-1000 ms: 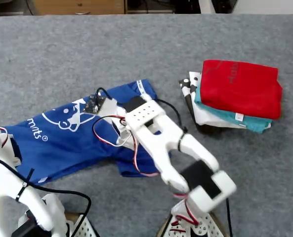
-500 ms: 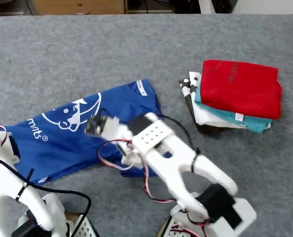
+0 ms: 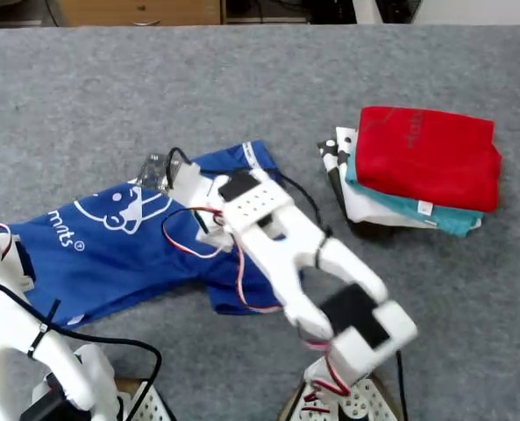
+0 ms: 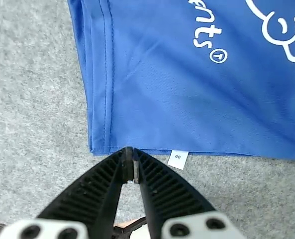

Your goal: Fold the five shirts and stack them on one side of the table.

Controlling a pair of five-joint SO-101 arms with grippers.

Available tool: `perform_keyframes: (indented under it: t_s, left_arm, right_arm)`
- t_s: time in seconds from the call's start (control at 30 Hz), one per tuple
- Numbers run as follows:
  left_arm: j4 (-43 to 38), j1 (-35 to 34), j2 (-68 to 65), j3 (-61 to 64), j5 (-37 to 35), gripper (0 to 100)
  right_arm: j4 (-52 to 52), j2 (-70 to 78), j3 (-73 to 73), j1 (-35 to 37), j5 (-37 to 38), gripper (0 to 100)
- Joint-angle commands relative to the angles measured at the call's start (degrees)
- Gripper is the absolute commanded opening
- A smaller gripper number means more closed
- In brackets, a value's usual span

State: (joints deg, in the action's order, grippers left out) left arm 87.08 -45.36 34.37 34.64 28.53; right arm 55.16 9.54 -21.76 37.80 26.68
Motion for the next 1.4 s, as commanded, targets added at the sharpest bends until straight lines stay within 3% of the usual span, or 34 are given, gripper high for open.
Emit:
perform_keyframes:
  t_s: [0.0,0.1,0.3,0.47,0.7,0.93,1.1,1.37]
  left_arm:
    - [-0.09,0.09,1.27,-0.35,0.53,2]
    - [-0.09,0.09,1.27,-0.35,0.53,2]
    - [-0.09,0.18,1.27,-0.53,0.53,2]
    - [-0.62,0.7,1.19,-0.88,0.53,2]
    - [-0.62,0.7,1.01,-0.88,0.53,2]
    - [-0.62,0.7,1.1,-0.88,0.53,2]
    - [-0.62,0.44,1.1,-0.88,0.53,2]
    - [-0.62,0.62,0.84,-0.88,0.53,2]
  right_arm:
    - [7.12,1.89,4.88,-1.1,0.88,0.2]
    - [12.04,-0.4,4.26,-2.15,0.97,0.2]
    - [12.22,-9.54,-5.14,-2.68,1.49,0.2]
    - [12.22,-15.08,-11.12,-2.95,7.47,0.2]
    - [12.31,-19.47,-4.18,-3.3,10.55,0.2]
    - [5.27,-10.86,2.59,-3.91,10.55,0.2]
    - [9.85,-1.8,2.59,-3.56,10.55,0.2]
    - [12.66,-8.22,-7.08,-2.51,10.99,0.2]
